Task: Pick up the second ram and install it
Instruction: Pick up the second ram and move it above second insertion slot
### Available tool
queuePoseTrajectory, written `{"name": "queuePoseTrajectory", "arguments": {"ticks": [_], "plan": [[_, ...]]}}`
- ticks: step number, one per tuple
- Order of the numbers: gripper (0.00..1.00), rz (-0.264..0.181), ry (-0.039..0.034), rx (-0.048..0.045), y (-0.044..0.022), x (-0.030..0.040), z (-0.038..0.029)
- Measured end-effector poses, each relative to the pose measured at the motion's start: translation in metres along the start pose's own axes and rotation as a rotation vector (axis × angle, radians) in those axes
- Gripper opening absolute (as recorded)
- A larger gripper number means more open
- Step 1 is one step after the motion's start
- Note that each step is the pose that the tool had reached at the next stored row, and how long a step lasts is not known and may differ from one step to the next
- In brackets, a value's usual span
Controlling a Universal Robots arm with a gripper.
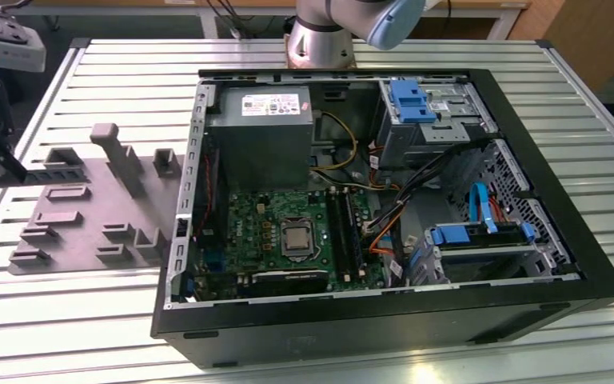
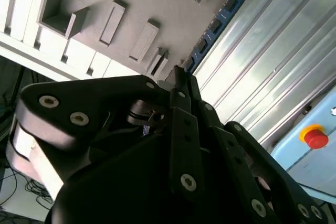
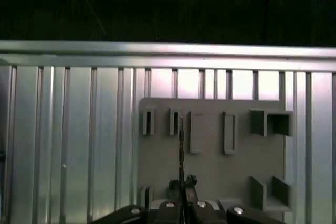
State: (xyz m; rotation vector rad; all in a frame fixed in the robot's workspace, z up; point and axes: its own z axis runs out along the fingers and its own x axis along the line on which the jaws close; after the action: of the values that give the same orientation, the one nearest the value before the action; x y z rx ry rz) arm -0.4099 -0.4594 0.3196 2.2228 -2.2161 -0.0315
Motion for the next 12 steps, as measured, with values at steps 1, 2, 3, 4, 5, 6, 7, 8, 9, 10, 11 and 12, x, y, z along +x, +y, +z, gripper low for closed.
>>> {"name": "queuePoseTrajectory", "arguments": {"ticks": [1, 2, 3, 4, 5, 6, 7, 8, 9, 10, 11, 12], "plan": [[0.14, 0.0, 0.0002, -0.0002, 0.0001, 0.0, -0.0024], [0.14, 0.0, 0.0002, -0.0001, 0.0001, -0.0001, -0.0047], [0.14, 0.0, 0.0001, -0.0001, 0.0001, -0.0001, -0.0071], [0.14, 0.0, 0.0003, -0.0001, 0.0002, -0.0002, -0.0096], [0.14, 0.0, 0.0004, 0.0, 0.0002, -0.0002, -0.0121], [0.14, 0.0, 0.0006, -0.0002, 0.0003, -0.0002, -0.0149], [0.14, 0.0, 0.0007, -0.0002, 0.0003, -0.0002, -0.0181], [0.14, 0.0, 0.0007, 0.0, 0.0004, -0.0003, -0.0214], [0.14, 0.0, 0.0007, 0.0, 0.0004, -0.0003, -0.0247], [0.14, 0.0, 0.0007, -0.0001, 0.0005, -0.0004, -0.0281], [0.14, 0.0, 0.0008, -0.0001, 0.0005, -0.0004, -0.0316], [0.14, 0.0, 0.0008, -0.0001, 0.0006, -0.0005, -0.0351]]}}
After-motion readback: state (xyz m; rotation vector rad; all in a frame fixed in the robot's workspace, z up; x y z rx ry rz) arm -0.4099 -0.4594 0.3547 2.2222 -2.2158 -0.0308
